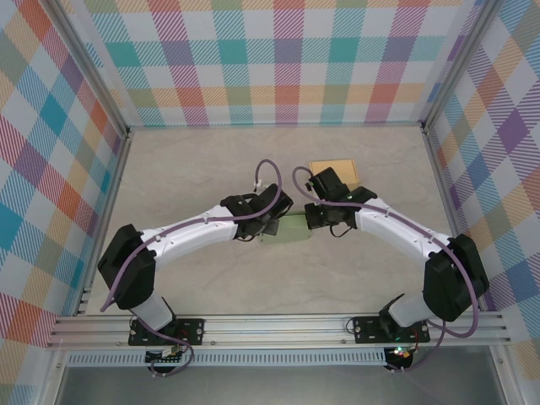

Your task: Fold the paper box

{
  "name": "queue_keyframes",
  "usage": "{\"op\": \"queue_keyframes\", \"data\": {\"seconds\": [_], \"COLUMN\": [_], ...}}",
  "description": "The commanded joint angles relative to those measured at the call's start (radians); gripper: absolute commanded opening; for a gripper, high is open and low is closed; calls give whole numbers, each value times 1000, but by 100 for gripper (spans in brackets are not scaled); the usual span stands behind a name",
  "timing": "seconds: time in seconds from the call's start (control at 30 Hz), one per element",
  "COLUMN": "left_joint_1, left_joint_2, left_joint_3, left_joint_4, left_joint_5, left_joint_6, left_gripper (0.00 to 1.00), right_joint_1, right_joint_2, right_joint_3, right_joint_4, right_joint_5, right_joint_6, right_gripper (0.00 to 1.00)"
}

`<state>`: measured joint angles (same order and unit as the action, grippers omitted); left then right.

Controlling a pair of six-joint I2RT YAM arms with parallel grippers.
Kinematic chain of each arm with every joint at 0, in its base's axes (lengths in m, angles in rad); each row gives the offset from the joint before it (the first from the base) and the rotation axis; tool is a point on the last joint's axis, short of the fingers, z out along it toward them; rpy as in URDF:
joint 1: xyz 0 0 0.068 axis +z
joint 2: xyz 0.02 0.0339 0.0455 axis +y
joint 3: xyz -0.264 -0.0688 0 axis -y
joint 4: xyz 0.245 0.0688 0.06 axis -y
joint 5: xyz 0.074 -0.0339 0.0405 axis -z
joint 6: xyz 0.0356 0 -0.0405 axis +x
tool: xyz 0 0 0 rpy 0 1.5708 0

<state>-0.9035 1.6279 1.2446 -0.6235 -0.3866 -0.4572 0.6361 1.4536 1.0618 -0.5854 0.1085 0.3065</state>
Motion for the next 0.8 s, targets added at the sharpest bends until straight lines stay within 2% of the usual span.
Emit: {"op": "queue_keyframes", "data": {"seconds": [0.0,0.1,0.23,0.27,0.47,0.67,0.77], "left_joint_1": [-21,-21,-21,-21,-21,-16,-10], "left_joint_2": [-2,-41,-90,-97,-112,-114,-116], "left_joint_3": [-22,-33,-34,-33,-27,-19,-16], "left_joint_4": [86,104,104,100,23,-23,-36], "left_joint_5": [35,26,4,-3,-96,-152,-172], "left_joint_6": [-17,-17,-8,-8,3,21,35], "left_gripper": [30,34,48,49,49,55,47], "right_joint_1": [27,28,28,28,28,30,30], "right_joint_2": [22,21,24,25,30,23,19], "right_joint_3": [12,15,18,18,27,37,40], "right_joint_4": [-13,-16,-20,-19,-31,-45,-51], "right_joint_5": [-51,-41,-33,-33,-28,-24,-21], "right_joint_6": [-6,-3,-1,0,0,1,1], "right_gripper": [8,7,7,7,7,7,7]}}
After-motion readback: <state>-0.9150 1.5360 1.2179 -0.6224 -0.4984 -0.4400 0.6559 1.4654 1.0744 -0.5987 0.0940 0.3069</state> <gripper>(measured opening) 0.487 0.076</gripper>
